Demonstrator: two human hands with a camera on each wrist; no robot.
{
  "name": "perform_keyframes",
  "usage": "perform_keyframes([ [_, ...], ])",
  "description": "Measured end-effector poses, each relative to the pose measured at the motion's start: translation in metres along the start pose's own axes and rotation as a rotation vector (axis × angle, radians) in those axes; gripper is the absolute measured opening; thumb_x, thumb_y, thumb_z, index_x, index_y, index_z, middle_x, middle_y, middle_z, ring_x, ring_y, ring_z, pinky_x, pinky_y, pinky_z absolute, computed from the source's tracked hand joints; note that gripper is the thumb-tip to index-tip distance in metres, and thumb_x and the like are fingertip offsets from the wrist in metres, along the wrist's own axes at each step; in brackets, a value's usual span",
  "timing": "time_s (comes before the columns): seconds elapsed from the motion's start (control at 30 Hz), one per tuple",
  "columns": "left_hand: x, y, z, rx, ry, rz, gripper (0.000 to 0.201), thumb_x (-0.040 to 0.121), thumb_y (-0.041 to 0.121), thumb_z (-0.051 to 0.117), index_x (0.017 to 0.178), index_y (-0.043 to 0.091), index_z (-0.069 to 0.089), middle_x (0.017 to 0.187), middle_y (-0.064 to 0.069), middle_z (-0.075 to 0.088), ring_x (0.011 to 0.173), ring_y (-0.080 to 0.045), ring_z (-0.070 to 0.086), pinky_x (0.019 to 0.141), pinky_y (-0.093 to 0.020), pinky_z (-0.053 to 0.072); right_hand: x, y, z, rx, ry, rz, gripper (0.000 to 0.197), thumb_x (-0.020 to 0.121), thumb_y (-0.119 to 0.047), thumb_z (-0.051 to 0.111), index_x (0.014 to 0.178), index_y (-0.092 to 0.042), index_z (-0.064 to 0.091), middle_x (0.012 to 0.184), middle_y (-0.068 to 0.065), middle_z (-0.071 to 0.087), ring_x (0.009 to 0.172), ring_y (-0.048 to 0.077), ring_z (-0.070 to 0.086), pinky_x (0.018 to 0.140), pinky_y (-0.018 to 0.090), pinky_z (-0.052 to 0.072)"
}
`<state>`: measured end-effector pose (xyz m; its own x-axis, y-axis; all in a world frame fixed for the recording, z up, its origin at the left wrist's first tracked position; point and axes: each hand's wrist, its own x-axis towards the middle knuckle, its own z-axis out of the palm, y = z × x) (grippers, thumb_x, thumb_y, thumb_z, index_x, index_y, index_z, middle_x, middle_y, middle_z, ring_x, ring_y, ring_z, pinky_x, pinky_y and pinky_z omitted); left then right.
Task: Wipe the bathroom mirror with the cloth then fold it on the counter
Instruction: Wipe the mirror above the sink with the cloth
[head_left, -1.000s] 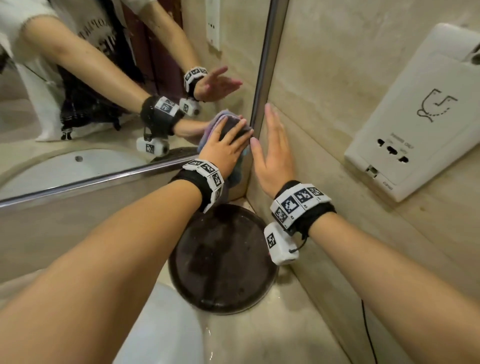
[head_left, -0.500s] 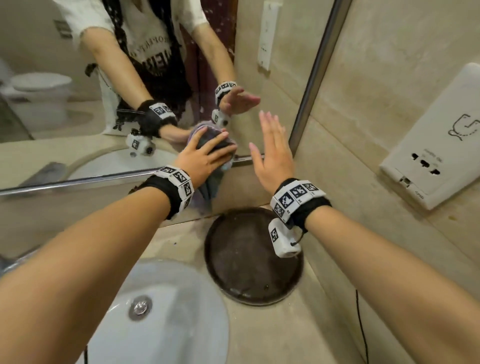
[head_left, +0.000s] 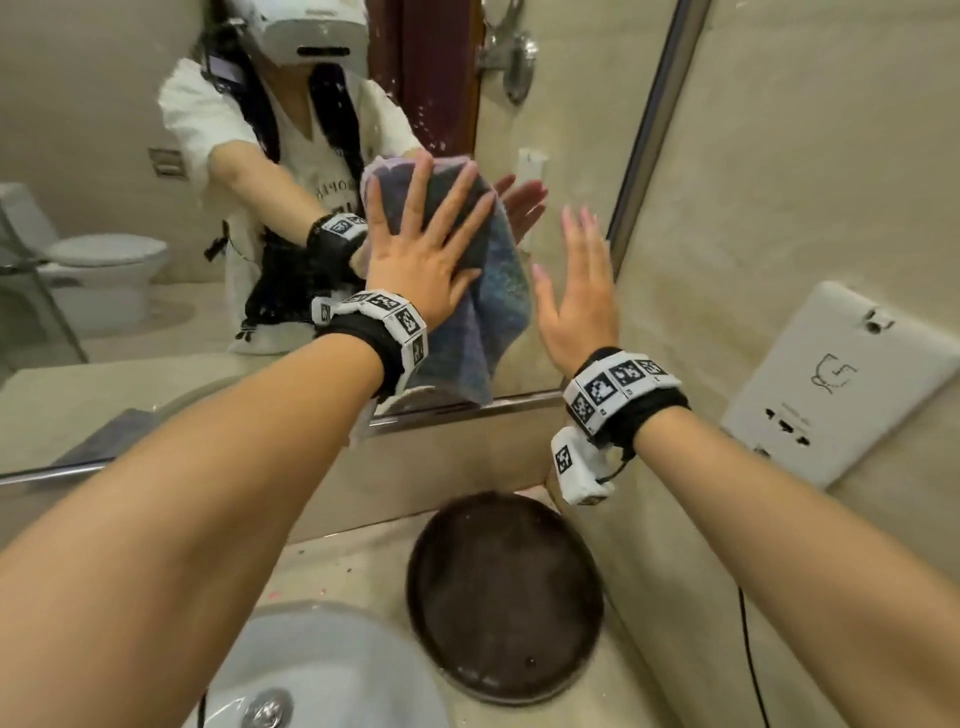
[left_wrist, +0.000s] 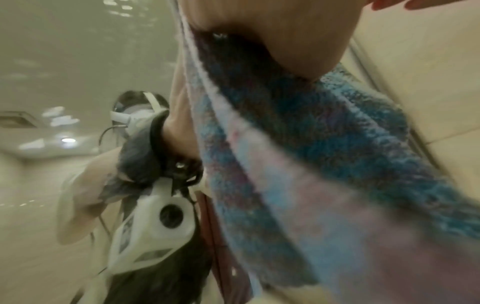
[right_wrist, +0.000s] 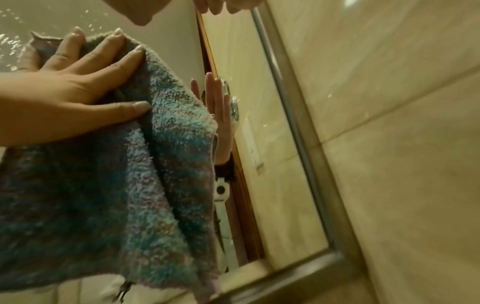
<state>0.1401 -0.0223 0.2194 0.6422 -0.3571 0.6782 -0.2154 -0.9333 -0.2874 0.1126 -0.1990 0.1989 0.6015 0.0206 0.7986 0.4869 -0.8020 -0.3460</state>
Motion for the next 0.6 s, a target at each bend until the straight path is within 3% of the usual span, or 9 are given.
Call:
perform_keyframes([
  [0.1, 0.016, 0.019, 0.004, -0.007, 0.021, -0.028, 0.074, 0.092, 0.052, 0.037, 0.151, 0.026, 0.0, 0.158, -0.002, -0.007, 0.142, -0.041, -0.006, 0.099, -0.069, -0.009, 0.02, 0.012, -0.014, -0.006, 0.082, 0.022, 0.056, 0.095, -0.026, 0.042, 0.145, -0.005, 0.026, 0.152, 0.017, 0.024, 0.143, 0.028, 0.018, 0.118, 0.041, 0.015],
  [0.2, 0.011, 0.038, 0.026, 0.056, -0.012, 0.093, 0.076, 0.092, 0.054, 0.037, 0.15, 0.027, -0.002, 0.158, -0.001, -0.007, 0.143, -0.039, -0.006, 0.099, -0.068, -0.011, 0.017, 0.019, -0.014, -0.004, 0.094, 0.049, 0.057, 0.095, -0.026, 0.041, 0.145, -0.005, 0.025, 0.153, 0.016, 0.023, 0.143, 0.028, 0.017, 0.117, 0.041, 0.017],
  [0.27, -0.005, 0.044, 0.048, 0.126, -0.035, 0.182, 0.078, 0.089, 0.056, 0.041, 0.15, 0.028, 0.001, 0.159, 0.0, 0.0, 0.143, -0.037, -0.003, 0.101, -0.068, -0.013, 0.006, 0.022, -0.007, -0.003, 0.05, 0.053, 0.057, 0.095, -0.027, 0.041, 0.146, -0.006, 0.024, 0.153, 0.016, 0.022, 0.143, 0.027, 0.015, 0.118, 0.042, 0.016],
  [0.37, -0.026, 0.042, 0.07, 0.154, -0.022, 0.309, 0.085, 0.081, 0.059, 0.052, 0.148, 0.026, 0.012, 0.157, 0.002, 0.017, 0.141, -0.033, 0.006, 0.104, -0.064, -0.012, -0.008, 0.028, -0.002, -0.065, -0.06, -0.058, 0.058, 0.094, -0.03, 0.041, 0.145, -0.008, 0.025, 0.153, 0.016, 0.022, 0.143, 0.026, 0.015, 0.118, 0.043, 0.016],
  [0.53, -0.009, 0.016, 0.052, 0.229, 0.041, 0.492, 0.081, 0.078, 0.066, 0.052, 0.147, 0.033, 0.024, 0.155, 0.005, 0.022, 0.142, -0.03, 0.018, 0.108, -0.063, -0.003, 0.015, 0.029, -0.007, -0.149, -0.094, -0.172, 0.058, 0.093, -0.026, 0.049, 0.144, -0.006, 0.029, 0.151, 0.019, 0.025, 0.142, 0.031, 0.019, 0.117, 0.043, 0.016],
  [0.6, 0.011, 0.005, 0.032, 0.241, 0.08, 0.471, 0.079, 0.08, 0.067, 0.046, 0.147, 0.034, 0.021, 0.156, 0.004, 0.019, 0.143, -0.03, 0.019, 0.106, -0.065, 0.003, 0.029, 0.023, -0.009, -0.149, -0.071, -0.157, 0.057, 0.093, -0.027, 0.047, 0.144, -0.006, 0.029, 0.151, 0.02, 0.025, 0.142, 0.032, 0.02, 0.117, 0.042, 0.016],
])
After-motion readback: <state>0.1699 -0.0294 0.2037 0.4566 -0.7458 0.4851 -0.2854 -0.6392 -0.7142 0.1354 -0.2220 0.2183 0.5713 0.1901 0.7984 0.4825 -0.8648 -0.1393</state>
